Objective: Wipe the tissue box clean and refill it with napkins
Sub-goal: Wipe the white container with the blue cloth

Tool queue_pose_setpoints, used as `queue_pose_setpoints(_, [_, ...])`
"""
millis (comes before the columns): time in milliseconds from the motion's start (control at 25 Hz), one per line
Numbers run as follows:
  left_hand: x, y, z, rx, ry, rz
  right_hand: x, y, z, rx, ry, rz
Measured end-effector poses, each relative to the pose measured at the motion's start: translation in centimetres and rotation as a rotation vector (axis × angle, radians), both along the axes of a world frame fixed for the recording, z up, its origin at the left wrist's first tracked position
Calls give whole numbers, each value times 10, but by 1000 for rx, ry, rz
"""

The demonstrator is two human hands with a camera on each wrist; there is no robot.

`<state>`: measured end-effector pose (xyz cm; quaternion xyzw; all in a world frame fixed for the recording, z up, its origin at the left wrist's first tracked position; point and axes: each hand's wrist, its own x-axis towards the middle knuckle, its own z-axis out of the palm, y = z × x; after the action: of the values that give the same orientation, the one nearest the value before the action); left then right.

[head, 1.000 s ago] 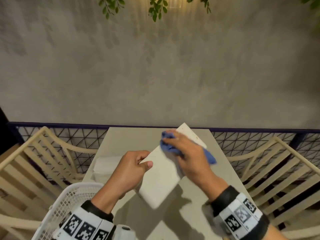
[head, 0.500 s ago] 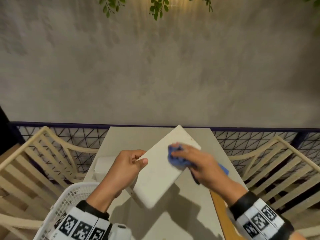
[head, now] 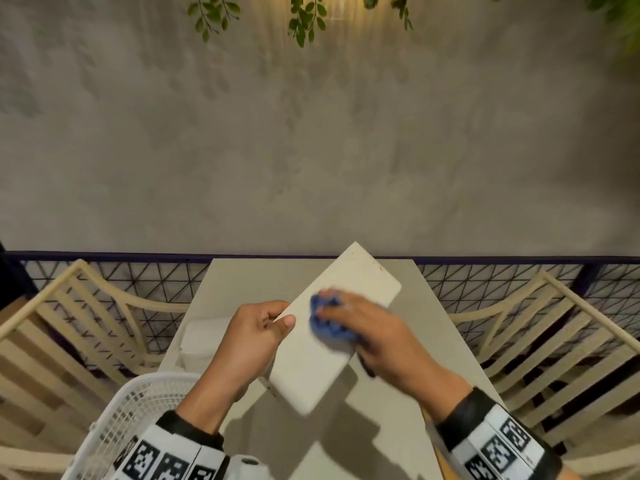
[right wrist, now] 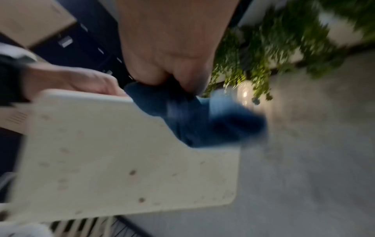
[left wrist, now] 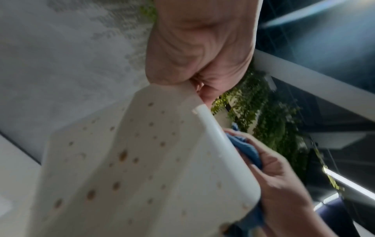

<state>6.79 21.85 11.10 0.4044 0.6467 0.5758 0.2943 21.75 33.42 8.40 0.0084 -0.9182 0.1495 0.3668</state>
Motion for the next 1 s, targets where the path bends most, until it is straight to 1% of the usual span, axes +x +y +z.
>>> queue_pose_setpoints(40, [1, -1, 1, 7, -17, 11, 1, 1, 3, 3, 20, -64])
queue_pose_setpoints(80, [0, -1, 2, 17, -15, 9, 2, 2, 5, 50, 21, -97])
queue_pose_setpoints(160, [3, -2, 4, 28, 27, -21, 3, 2, 4, 173, -60, -77])
queue_pose_setpoints(200, [3, -2, 2, 30, 48, -23, 1, 2, 4, 168, -56, -88])
queue_pose_setpoints(280, [3, -2, 0, 39, 48, -2, -2, -1, 0, 89, 16, -138])
queue_pose_setpoints(320, [3, -2, -1, 43, 38, -2, -2, -3, -3, 95, 34, -117])
queue_pose_setpoints(400, [4, -3, -1, 43, 36, -21, 1, 2, -3, 169, -7, -18])
queue_pose_setpoints(440, [4, -4, -1, 33, 41, -18, 2, 7, 1, 146, -25, -30])
queue_pose_setpoints(520, [2, -5, -2, 23, 33, 11, 1, 9, 10, 45, 29, -159])
queue_pose_setpoints(560, [2, -5, -2, 28, 20, 19, 0, 5, 10, 43, 57, -140])
queue_pose_setpoints(640, [1, -8, 1, 53, -10, 19, 2, -5, 3, 141, 19, 79])
queue_pose_setpoints(680, [1, -10, 2, 62, -16, 22, 6, -3, 2, 165, -22, 124])
queue_pose_setpoints(720, [0, -11, 2, 63, -13, 28, 9, 5, 4, 129, -34, 77])
queue_pose_setpoints(800, [0, -12, 0, 46, -16, 43, 10, 12, 17, -9, 26, -116])
queue_pose_setpoints(840, [1, -12, 0, 45, -24, 42, 7, 9, 16, -28, 19, -99])
queue_pose_setpoints(920, [2, -13, 1, 53, -23, 25, 0, -13, 11, 26, -95, 156])
queue_pose_setpoints(960, [4, -13, 2, 48, -10, 12, 0, -16, 11, 64, -137, 187])
queue_pose_setpoints(1000, [4, -13, 2, 46, 1, 6, 0, -9, 13, 73, -131, 129])
